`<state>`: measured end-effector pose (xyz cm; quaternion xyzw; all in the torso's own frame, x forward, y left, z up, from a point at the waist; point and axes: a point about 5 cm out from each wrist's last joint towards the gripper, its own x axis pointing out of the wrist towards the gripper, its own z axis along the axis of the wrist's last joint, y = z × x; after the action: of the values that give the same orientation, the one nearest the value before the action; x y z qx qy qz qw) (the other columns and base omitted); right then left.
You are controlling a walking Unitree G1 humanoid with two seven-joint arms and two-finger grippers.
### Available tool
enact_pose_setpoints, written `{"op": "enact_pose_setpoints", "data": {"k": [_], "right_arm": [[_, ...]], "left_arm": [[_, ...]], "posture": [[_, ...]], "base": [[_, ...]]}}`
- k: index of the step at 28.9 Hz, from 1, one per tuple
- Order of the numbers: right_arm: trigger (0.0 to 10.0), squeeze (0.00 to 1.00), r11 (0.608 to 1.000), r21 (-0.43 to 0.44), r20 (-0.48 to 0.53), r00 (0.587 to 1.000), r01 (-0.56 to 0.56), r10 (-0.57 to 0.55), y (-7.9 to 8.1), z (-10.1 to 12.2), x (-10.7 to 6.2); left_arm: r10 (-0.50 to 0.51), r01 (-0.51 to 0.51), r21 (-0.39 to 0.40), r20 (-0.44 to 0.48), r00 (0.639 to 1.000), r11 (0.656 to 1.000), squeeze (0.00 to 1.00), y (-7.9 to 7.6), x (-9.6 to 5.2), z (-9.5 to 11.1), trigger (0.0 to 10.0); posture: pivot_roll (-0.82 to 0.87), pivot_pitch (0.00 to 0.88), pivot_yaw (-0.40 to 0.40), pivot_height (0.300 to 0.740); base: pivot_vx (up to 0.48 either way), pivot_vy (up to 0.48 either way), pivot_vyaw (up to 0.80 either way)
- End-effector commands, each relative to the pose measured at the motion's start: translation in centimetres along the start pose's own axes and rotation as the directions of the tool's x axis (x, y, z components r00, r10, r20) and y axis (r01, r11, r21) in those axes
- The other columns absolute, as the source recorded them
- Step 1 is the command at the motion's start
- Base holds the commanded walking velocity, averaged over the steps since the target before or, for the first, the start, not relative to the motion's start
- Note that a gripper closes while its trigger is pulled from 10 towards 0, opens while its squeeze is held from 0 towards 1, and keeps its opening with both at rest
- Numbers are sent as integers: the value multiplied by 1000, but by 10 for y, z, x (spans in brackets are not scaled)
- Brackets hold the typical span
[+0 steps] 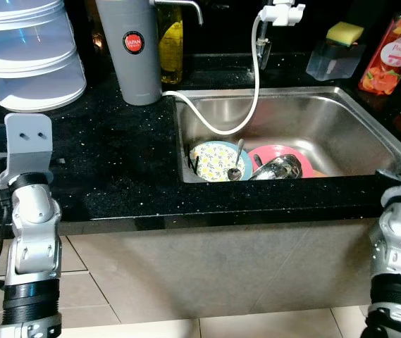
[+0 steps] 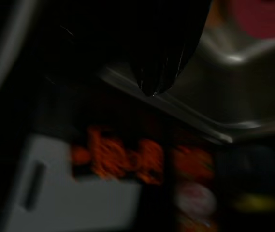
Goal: Kitchen organization
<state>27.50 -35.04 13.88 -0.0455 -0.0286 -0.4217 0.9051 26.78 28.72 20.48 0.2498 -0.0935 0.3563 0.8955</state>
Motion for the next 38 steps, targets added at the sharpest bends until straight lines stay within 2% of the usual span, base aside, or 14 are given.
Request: {"op": "enact_pose_setpoints", "data": {"k": [1, 4, 5, 6, 12, 17, 20, 24, 25, 30, 33, 34, 36, 38], "right_arm": [[10000, 0, 999, -24, -66, 997, 38, -39, -9, -17, -3], [10000, 0, 995, -64, -156, 984, 71, -80, -20, -43, -7], [10000, 0, 995, -64, -156, 984, 71, -80, -20, -43, -7], [10000, 0, 994, -82, -183, 980, 67, -81, -22, -51, -9], [10000, 0, 993, -99, -196, 977, 65, -83, -20, -57, -9], [10000, 0, 990, -103, -174, 978, 99, -116, -24, -54, -3], [10000, 0, 984, -135, -193, 972, 112, -137, -30, -57, -1], [10000, 0, 982, -162, -213, 968, 102, -135, -32, -62, -3], [10000, 0, 974, -209, -268, 953, 83, -139, -36, -78, -10], [10000, 0, 967, -246, -338, 929, 70, -153, -41, -95, -21], [10000, 0, 959, -281, -385, 911, 37, -148, -43, -108, -29], [10000, 0, 959, -281, -385, 911, 37, -148, -43, -108, -29], [10000, 0, 952, -306, -419, 900, -19, -117, -40, -116, -36], [10000, 0, 948, -315, -430, 897, -44, -101, -38, -119, -39]], "left_arm": [[52, -53, 49, 4, 999, 997, 0, 12, 3, -2, 10000], [162, -158, 154, -13, 987, 975, 0, 42, 7, -17, 10000], [162, -158, 154, -13, 987, 975, 0, 42, 7, -17, 10000], [206, -199, 188, -19, 978, 962, 0, 55, 9, -22, 10000], [247, -238, 224, -15, 969, 945, 0, 68, 8, -25, 10000], [272, -256, 262, -25, 962, 930, 0, 76, -4, -31, 10000], [267, -248, 279, -30, 963, 928, 0, 76, -19, -33, 10000], [288, -267, 293, -31, 957, 918, 0, 78, -28, -35, 10000], [336, -305, 312, -47, 941, 900, 0, 83, -40, -39, 10000], [359, -318, 330, -71, 931, 889, 0, 88, -53, -42, 10000], [321, -266, 345, -114, 940, 900, 0, 90, -71, -49, 10000], [321, -266, 345, -114, 940, 900, 0, 90, -71, -49, 10000], [296, -225, 328, -185, 937, 918, 0, 86, -91, -58, 10000], [290, -215, 319, -210, 934, 923, 0, 86, -98, -61, 10000]], "posture": [[186, 0, -38, 740], [191, 0, -42, 740], [191, 0, -42, 740], [208, 0, -53, 740], [224, 0, -59, 740], [232, 0, -61, 740], [241, 0, -63, 740], [241, 0, -63, 740], [256, 0, -74, 740], [275, 0, -86, 740], [303, 0, -105, 740], [303, 0, -105, 740], [306, 0, -122, 740], [308, 0, -126, 740]], "base": [[0, 0, 0], [0, 0, 0], [0, 0, 0], [0, 0, 0], [0, 0, 0], [0, 0, 0], [0, 0, 0], [0, 0, 0], [0, 0, 0], [0, 0, 0], [0, 0, 0], [0, 0, 0], [0, 0, 0], [0, 0, 0]]}}
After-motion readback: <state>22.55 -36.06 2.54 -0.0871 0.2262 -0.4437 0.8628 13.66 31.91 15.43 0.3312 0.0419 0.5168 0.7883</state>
